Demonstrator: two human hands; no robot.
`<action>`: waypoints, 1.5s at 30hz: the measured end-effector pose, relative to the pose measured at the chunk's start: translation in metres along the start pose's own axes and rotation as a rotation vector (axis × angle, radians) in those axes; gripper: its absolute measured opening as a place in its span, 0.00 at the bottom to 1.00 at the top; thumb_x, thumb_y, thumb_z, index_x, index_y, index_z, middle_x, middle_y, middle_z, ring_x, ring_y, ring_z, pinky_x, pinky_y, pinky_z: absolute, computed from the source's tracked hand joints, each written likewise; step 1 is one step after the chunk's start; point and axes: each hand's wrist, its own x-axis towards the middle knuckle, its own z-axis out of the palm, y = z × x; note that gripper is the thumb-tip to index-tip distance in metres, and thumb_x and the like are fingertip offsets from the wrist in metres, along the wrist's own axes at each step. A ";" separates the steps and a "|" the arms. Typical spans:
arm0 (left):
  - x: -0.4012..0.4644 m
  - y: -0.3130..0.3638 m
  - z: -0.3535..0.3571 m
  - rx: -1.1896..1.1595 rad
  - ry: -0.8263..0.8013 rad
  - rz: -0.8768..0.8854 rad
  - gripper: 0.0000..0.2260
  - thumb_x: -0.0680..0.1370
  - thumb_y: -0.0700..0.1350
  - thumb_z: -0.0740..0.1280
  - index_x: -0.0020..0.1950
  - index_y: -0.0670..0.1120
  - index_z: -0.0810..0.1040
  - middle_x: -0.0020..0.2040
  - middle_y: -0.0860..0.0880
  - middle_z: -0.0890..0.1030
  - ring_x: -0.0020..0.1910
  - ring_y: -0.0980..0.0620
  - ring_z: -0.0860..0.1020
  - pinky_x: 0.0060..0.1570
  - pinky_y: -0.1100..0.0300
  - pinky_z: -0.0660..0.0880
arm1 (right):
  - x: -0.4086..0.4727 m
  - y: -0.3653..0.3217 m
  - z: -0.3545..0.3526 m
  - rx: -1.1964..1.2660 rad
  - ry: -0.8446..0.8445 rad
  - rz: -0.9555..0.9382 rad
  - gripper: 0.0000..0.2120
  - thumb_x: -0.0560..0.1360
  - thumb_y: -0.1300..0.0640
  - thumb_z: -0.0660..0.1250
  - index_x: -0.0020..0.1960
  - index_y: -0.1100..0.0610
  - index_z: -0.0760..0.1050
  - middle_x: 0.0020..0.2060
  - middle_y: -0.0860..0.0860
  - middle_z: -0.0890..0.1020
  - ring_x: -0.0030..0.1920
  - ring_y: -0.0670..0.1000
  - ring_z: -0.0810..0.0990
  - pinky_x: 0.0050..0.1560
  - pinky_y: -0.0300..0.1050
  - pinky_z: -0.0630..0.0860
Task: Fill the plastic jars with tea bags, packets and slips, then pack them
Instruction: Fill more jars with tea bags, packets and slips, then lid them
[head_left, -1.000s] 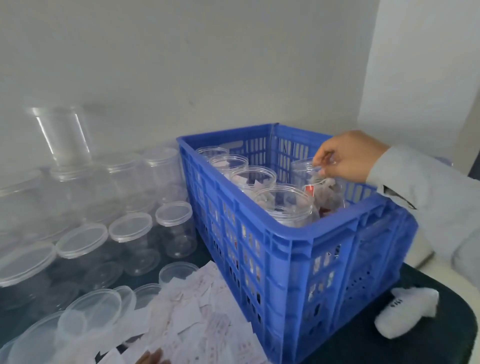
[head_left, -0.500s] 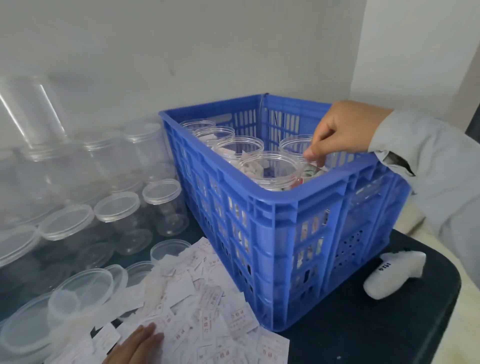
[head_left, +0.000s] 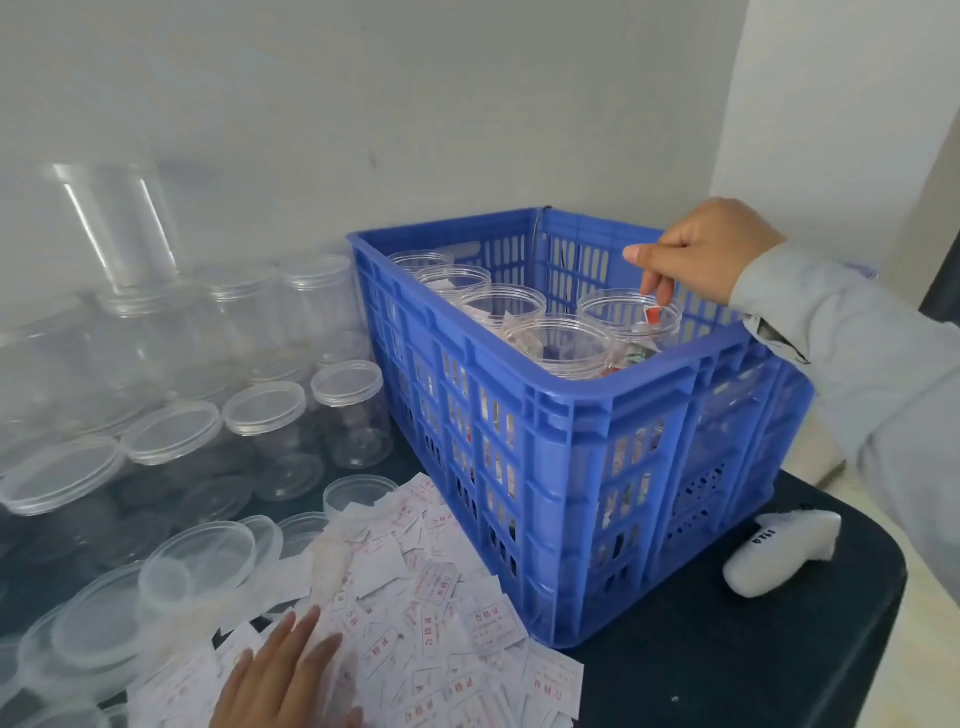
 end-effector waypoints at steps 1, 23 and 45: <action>-0.001 -0.002 0.000 0.048 -0.010 0.028 0.35 0.78 0.66 0.43 0.44 0.45 0.83 0.49 0.37 0.83 0.72 0.71 0.45 0.70 0.49 0.58 | 0.000 0.000 0.001 -0.009 -0.007 0.019 0.19 0.78 0.48 0.63 0.32 0.54 0.80 0.29 0.49 0.81 0.32 0.45 0.75 0.35 0.33 0.67; -0.045 -0.129 -0.165 0.213 -0.044 -0.354 0.18 0.77 0.63 0.56 0.58 0.56 0.76 0.65 0.56 0.73 0.64 0.54 0.71 0.67 0.54 0.62 | -0.053 -0.213 0.042 -0.111 0.376 -0.475 0.23 0.75 0.47 0.60 0.28 0.63 0.72 0.25 0.60 0.72 0.30 0.62 0.72 0.33 0.46 0.66; -0.045 -0.148 -0.160 0.082 0.027 -0.219 0.13 0.68 0.54 0.60 0.45 0.55 0.81 0.43 0.60 0.79 0.43 0.61 0.78 0.47 0.68 0.75 | 0.139 -0.397 0.283 0.411 -0.059 0.308 0.51 0.69 0.40 0.71 0.77 0.61 0.44 0.73 0.59 0.63 0.73 0.58 0.61 0.72 0.51 0.58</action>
